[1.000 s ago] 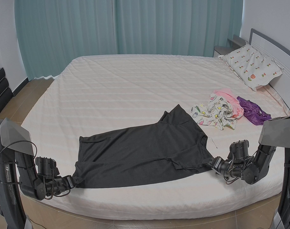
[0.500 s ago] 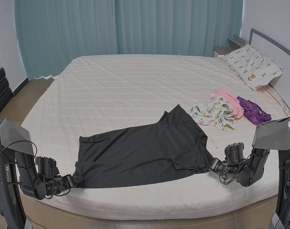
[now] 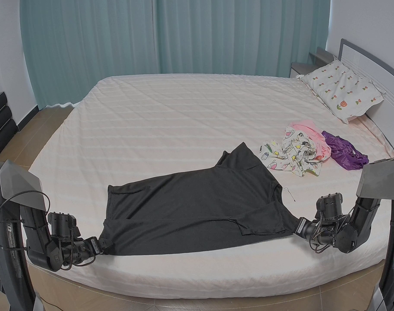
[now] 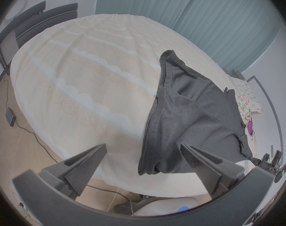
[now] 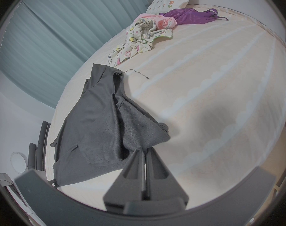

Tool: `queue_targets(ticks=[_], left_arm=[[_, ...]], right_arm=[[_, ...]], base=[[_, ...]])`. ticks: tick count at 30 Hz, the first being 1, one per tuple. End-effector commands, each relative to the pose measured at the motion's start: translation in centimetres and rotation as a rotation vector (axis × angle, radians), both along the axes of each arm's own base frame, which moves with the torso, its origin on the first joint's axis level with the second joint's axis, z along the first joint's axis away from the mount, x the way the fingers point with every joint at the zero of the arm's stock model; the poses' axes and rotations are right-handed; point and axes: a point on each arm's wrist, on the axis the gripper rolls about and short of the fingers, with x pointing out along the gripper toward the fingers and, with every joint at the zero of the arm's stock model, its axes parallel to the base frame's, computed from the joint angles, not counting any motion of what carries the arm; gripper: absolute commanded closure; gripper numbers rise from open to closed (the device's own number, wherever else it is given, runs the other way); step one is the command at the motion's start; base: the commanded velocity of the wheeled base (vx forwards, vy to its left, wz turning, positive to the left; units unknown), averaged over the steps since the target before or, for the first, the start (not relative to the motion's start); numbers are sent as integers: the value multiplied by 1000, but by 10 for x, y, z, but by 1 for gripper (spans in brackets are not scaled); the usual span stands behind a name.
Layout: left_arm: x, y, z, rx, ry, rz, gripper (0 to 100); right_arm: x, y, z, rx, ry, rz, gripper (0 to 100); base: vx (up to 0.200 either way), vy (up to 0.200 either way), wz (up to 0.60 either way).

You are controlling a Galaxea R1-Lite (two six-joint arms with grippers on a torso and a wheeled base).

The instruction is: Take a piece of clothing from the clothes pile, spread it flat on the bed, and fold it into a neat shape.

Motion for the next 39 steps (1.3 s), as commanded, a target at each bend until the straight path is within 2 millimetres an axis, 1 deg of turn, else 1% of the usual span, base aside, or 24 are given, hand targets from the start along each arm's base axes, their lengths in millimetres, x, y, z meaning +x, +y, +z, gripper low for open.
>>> queue_targets(ticks=[1,9,15,23,28,30,39], left_arm=[[1,1,1,-1,-3,8,0],[0,2,2,-6,-6,18,0],[0,2,5,-5,-16,18,0],[0,2,8,-5,-22,18,0],[-1,2,8,-5,-21,18,0],[-1,2,8,-6,-21,18,0],[-1,2,8,-6,-22,18,0]], right_arm=[[-3,-6,11,-6,4,-6,100],[-6,-8,10,-15,32,16,100],[-16,-10,9,-58,96,52,100],[-27,-12,15,-103,173,92,100],[-32,-13,11,-124,220,114,100],[-38,-14,8,-151,267,148,100],[-37,-14,5,-161,280,158,100]], base=[[0,0,0],[0,0,0],[0,0,0],[0,0,0],[0,0,0],[0,0,0],[0,0,0]])
